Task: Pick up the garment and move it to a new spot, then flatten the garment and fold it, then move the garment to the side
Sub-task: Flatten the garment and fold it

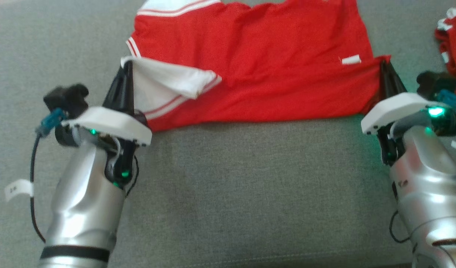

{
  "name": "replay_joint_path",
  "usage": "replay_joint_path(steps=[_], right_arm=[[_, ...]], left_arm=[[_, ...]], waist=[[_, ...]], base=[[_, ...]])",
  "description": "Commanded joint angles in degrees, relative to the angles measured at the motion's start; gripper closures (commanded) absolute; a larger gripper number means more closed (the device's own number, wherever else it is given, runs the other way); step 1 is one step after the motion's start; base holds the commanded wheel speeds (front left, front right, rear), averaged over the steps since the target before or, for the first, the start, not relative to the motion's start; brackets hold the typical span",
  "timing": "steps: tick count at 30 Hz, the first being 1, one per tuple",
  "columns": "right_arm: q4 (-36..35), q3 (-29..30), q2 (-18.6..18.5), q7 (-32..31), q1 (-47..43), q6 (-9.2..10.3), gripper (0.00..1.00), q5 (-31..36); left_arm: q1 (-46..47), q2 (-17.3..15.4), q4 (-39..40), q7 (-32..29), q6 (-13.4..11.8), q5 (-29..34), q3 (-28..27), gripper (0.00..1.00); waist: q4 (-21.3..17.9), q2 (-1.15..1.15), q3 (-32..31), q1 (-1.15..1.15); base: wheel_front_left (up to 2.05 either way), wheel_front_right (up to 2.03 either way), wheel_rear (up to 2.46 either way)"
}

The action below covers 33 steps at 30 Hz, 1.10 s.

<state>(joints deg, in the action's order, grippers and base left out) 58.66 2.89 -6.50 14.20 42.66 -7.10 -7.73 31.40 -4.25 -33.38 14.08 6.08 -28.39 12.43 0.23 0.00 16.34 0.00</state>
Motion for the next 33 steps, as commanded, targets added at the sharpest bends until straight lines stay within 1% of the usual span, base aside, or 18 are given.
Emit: replay_joint_path(steps=[1,2,3,4,5,6,10,14,18,20,24,29,32,33], right_arm=[[-1.1,-1.0,0.6,0.6,1.8,-0.39,1.00,0.6],[-0.9,-1.1,0.7,0.6,2.3,-0.39,1.00,0.6],[-0.6,-1.2,0.8,0.7,2.6,-0.39,0.97,0.7],[-0.4,-1.2,0.9,0.7,3.0,-0.39,0.68,0.6],[-0.2,-1.1,0.9,0.7,3.3,-0.39,0.04,0.6],[-0.3,-0.9,1.0,0.7,3.5,-0.39,0.00,0.6],[-3.2,-0.1,1.5,0.8,2.4,-0.39,0.00,0.2],[-8.0,1.2,2.0,0.8,-1.4,-0.39,0.00,-1.2],[-11.6,2.0,2.5,0.8,-5.7,-0.39,0.00,-2.3],[-12.9,2.2,2.6,0.8,-7.3,-0.39,0.00,-2.6],[-14.0,1.7,3.0,0.8,-9.4,-0.39,0.00,-2.9],[-13.6,1.0,3.2,0.8,-9.5,-0.39,0.00,-2.8],[-12.4,0.4,3.3,0.8,-9.4,-0.39,0.00,-2.8],[-11.6,0.2,3.4,0.8,-9.3,-0.39,0.00,-3.1]], left_arm=[[2.4,-1.2,1.4,0.7,0.2,0.8,-1.5,1.00],[3.0,-1.2,1.2,0.8,0.2,1.1,-1.7,1.00],[3.6,-1.3,0.9,0.8,0.2,1.4,-2.0,1.00],[4.0,-1.3,0.7,0.9,0.1,1.9,-2.4,1.00],[4.1,-1.2,0.4,0.9,-0.1,2.3,-2.7,0.84],[4.0,-1.1,0.3,0.9,-0.4,2.4,-3.2,0.00],[2.0,-0.4,0.9,0.9,-1.2,3.0,-4.8,0.00],[-3.3,0.3,3.3,0.9,-1.9,2.0,-6.6,0.00],[-9.6,0.8,4.2,0.5,-2.6,1.1,-5.5,0.00],[-11.2,0.8,3.6,-0.6,-3.4,1.1,-5.2,0.00],[-11.2,-0.1,2.0,-2.0,-5.4,1.7,-5.2,0.00],[-9.7,-0.7,-0.5,-2.8,-6.4,1.9,-5.2,0.00],[-8.9,-1.1,-2.4,-2.7,-6.3,2.2,-4.9,0.00],[-8.7,-1.0,-3.0,-2.7,-6.2,2.2,-4.7,0.26]], waist=[[-0.4,0.00,1.6,0.00],[-0.5,0.00,2.2,0.00],[-0.5,0.00,2.5,0.00],[-0.6,0.00,2.9,0.00],[-0.8,0.00,3.1,0.00],[-0.9,0.00,3.3,0.00],[-1.2,0.00,3.2,0.00],[-1.3,0.00,1.7,0.00],[-1.2,0.00,0.4,0.00],[-1.2,0.00,0.0,0.00],[-1.7,0.00,-0.2,0.00],[-2.1,0.00,0.1,0.00],[-2.1,0.00,0.0,0.00],[-2.1,0.00,-0.1,0.00]], base=[[0.00,0.00,0.00],[0.00,0.00,0.00],[0.00,0.00,0.00],[0.00,0.00,0.00],[0.00,0.00,0.00],[0.00,0.00,0.00],[0.00,0.00,0.00],[0.00,0.00,0.00],[0.00,0.00,0.00],[0.00,0.00,0.00],[0.00,0.00,0.00],[0.00,0.00,0.00],[0.00,0.00,0.00],[0.00,0.00,0.00]])
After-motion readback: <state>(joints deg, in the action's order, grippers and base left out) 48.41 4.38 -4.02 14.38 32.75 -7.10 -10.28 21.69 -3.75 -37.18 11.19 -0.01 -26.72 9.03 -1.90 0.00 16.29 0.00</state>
